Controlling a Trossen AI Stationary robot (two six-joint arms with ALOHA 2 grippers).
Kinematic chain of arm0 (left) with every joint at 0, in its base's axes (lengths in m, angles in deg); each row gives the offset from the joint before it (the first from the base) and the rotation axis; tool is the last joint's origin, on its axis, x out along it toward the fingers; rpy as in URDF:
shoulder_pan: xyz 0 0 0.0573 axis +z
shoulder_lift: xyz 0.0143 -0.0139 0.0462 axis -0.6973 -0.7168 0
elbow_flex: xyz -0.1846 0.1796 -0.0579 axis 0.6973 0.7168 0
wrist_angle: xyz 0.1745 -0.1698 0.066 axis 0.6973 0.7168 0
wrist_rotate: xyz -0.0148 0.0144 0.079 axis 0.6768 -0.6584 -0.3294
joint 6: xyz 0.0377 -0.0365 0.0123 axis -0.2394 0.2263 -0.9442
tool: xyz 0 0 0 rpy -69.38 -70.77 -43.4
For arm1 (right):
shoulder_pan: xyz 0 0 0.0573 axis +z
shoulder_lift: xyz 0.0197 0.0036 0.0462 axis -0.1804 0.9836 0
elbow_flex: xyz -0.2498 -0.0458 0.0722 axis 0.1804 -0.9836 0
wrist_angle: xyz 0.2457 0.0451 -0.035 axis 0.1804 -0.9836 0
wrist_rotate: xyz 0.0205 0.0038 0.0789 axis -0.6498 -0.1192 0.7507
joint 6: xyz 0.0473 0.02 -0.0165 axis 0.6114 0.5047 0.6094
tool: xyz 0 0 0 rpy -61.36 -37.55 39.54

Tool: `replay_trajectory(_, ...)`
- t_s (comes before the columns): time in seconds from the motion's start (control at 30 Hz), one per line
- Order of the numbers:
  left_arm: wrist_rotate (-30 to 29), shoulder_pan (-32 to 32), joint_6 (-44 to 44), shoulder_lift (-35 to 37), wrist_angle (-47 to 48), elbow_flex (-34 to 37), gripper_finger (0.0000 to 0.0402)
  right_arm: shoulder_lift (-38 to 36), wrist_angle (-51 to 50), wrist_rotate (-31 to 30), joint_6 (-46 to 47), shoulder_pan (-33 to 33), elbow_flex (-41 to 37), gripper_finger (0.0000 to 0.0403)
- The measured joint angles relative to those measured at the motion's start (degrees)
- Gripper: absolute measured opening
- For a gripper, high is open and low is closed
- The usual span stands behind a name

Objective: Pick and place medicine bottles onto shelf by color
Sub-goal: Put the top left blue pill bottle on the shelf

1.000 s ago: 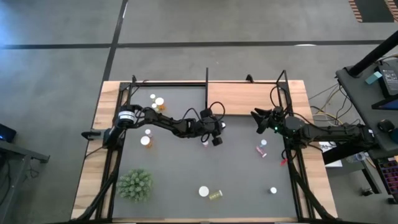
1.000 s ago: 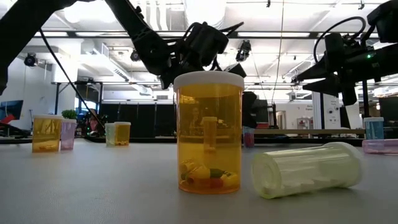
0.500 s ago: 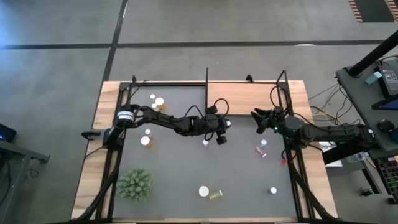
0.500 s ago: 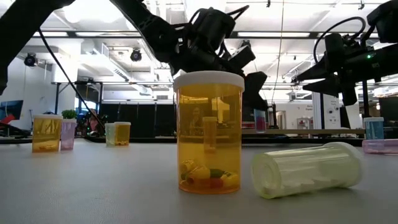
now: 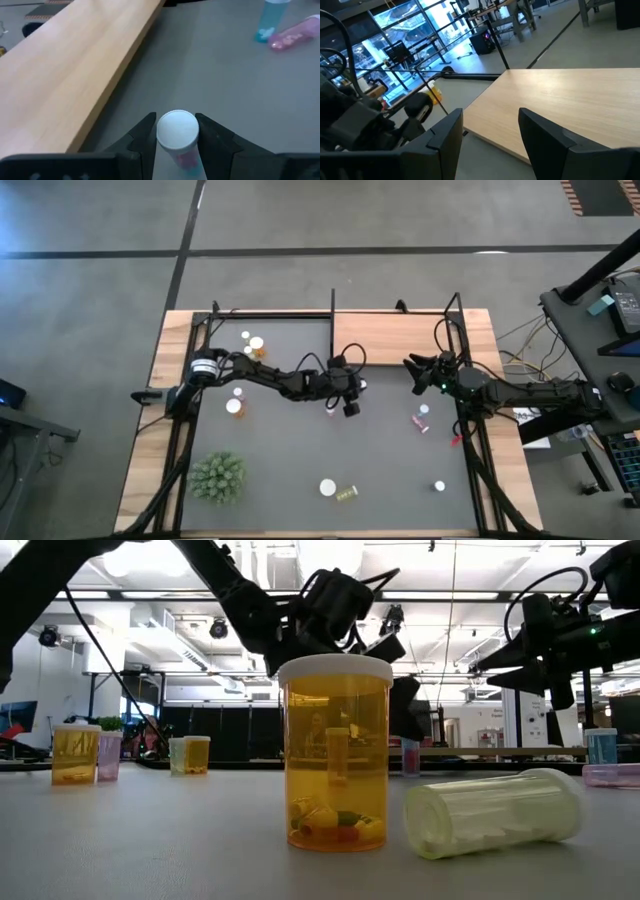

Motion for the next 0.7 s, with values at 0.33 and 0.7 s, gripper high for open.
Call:
replay_trajectory(0.33, 0.00, -0.04, 0.07, 0.13, -1.64, 2.34, 0.0103, -0.01, -0.05, 0.00, 0.00, 0.00, 0.00, 0.0183)
replay_trajectory(0.7, -0.27, -0.06, 0.10, 0.13, -2.95, 2.73, 0.0103, 0.00, -0.05, 0.00, 0.00, -0.02, 0.00, 0.0183)
